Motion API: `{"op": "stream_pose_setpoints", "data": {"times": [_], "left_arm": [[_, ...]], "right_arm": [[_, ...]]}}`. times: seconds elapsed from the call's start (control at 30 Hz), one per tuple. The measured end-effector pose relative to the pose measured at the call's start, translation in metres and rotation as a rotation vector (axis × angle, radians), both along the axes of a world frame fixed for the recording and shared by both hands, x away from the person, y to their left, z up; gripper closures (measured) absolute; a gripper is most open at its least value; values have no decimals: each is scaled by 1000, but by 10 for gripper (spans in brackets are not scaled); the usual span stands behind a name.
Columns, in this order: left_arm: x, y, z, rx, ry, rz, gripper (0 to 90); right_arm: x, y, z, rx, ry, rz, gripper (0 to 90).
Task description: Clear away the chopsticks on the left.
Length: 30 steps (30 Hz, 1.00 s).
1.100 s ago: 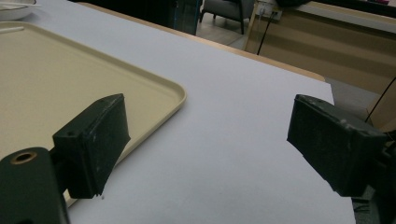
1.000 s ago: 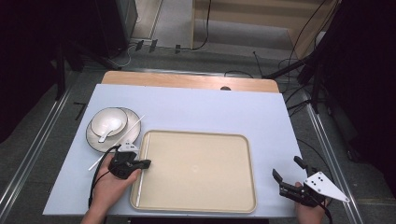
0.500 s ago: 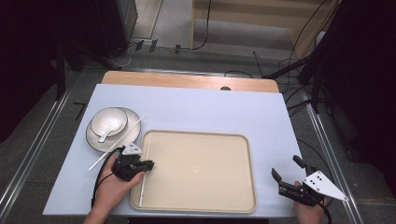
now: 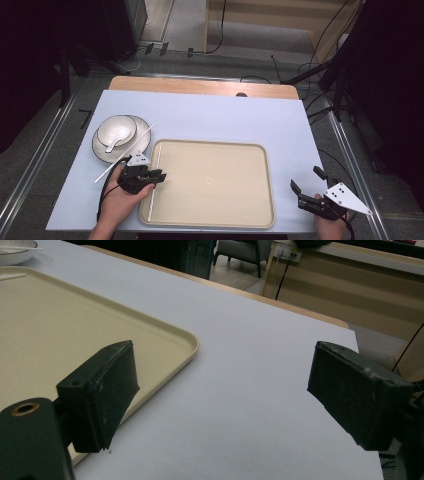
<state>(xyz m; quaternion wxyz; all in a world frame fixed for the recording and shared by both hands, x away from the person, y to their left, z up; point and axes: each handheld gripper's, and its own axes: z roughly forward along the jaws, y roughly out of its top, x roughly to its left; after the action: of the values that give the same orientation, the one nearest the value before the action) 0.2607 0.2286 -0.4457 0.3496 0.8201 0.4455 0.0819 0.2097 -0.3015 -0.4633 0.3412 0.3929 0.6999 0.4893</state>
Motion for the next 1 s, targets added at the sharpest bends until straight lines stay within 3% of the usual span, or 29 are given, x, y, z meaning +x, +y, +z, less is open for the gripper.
{"op": "stream_pose_setpoints", "data": {"times": [0.3, 0.77, 1.0], "left_arm": [[-3, 12, 8, -15, -24, 18, 726], [-5, 46, 19, -33, -55, 105, 727], [-7, 55, 23, -30, -67, 126, 726]], "right_arm": [[0, 0, 1, -3, -3, -2, 130], [0, -2, 1, 2, -5, -6, 130], [0, -2, 1, 3, -5, -6, 130]]}}
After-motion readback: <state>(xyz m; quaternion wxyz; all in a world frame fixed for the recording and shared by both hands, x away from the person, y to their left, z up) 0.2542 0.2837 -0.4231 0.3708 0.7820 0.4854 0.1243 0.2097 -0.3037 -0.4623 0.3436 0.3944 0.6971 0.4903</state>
